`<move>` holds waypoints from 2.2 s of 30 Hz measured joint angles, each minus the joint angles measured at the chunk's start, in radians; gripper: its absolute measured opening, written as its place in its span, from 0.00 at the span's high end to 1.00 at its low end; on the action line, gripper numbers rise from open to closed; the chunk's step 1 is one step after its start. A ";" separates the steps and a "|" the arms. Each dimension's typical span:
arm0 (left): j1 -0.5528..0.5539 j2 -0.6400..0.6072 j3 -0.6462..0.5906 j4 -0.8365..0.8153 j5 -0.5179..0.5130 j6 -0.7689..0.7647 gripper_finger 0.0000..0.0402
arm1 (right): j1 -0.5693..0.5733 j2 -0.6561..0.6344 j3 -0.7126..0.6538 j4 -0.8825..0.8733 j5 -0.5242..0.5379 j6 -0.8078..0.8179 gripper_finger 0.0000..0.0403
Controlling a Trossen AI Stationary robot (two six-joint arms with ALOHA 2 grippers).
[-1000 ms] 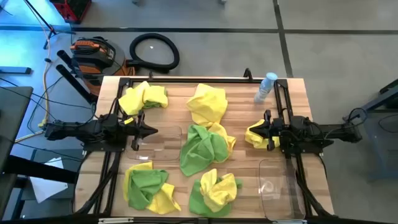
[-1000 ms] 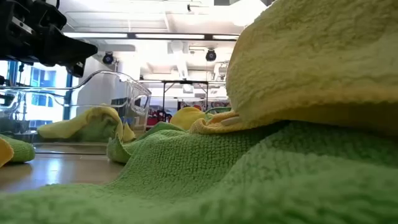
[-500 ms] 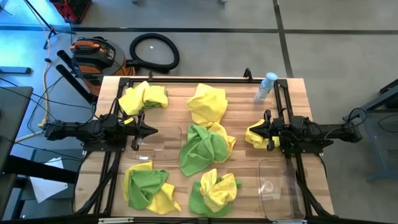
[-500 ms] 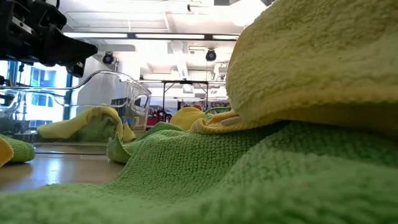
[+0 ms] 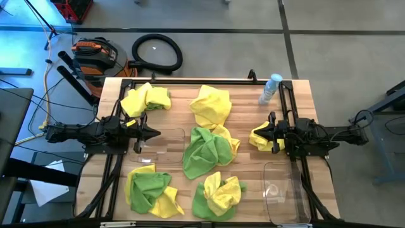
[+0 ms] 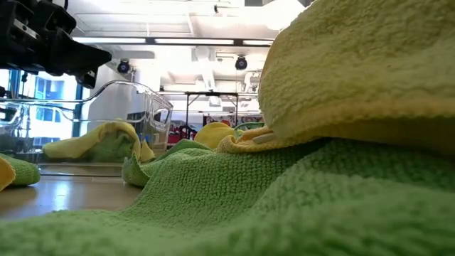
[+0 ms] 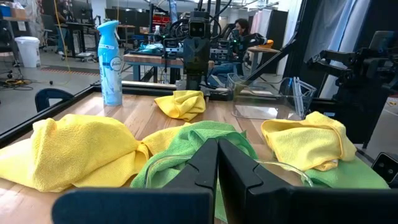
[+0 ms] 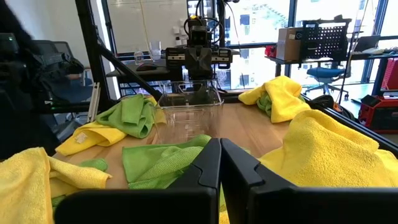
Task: Sort microfiber towel by color & place in baskets
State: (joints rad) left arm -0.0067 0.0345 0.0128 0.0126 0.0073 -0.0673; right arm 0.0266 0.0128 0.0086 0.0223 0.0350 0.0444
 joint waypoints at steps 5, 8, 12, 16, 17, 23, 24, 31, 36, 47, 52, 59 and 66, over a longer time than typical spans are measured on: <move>0.000 0.000 0.000 0.000 0.000 0.000 1.00 | 0.000 0.000 0.000 0.000 0.001 0.000 1.00; 0.000 0.000 0.000 0.000 0.000 0.000 1.00 | 0.000 0.000 0.000 0.000 0.001 0.000 1.00; 0.000 0.000 0.000 0.000 0.000 0.000 1.00 | 0.000 0.000 0.000 0.000 0.005 0.000 1.00; 0.000 0.000 0.000 0.000 0.000 0.000 1.00 | 0.000 0.000 0.000 0.000 0.006 0.000 1.00; 0.000 0.000 0.000 0.000 0.000 0.000 1.00 | 0.000 0.000 0.000 0.000 0.006 0.000 1.00; 0.000 0.000 0.000 0.000 0.000 0.000 1.00 | 0.000 0.000 0.000 0.000 0.006 0.000 1.00; 0.000 0.000 0.000 0.000 0.000 0.000 1.00 | 0.000 0.000 0.000 0.000 0.006 0.000 1.00; 0.000 0.000 0.000 0.000 0.000 0.000 1.00 | 0.000 0.000 0.000 0.000 0.005 0.000 1.00; 0.000 0.000 0.000 0.000 0.000 0.000 1.00 | 0.000 0.000 0.000 0.000 0.005 0.000 1.00; 0.000 0.000 0.000 0.000 0.000 0.000 1.00 | 0.000 0.000 0.000 0.000 0.004 0.000 1.00; 0.000 0.000 0.000 0.000 0.000 0.000 1.00 | 0.000 0.000 0.000 0.000 0.004 0.000 1.00; 0.000 0.000 0.000 0.000 0.000 0.000 1.00 | 0.000 0.000 0.000 0.000 -0.001 0.000 1.00; 0.000 0.000 0.000 0.000 0.000 0.000 1.00 | 0.000 0.000 0.000 0.000 0.000 0.023 1.00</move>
State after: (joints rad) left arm -0.0068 0.0345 0.0127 0.0125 0.0071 -0.0673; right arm 0.0268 0.0128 0.0083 0.0223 0.0349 0.0672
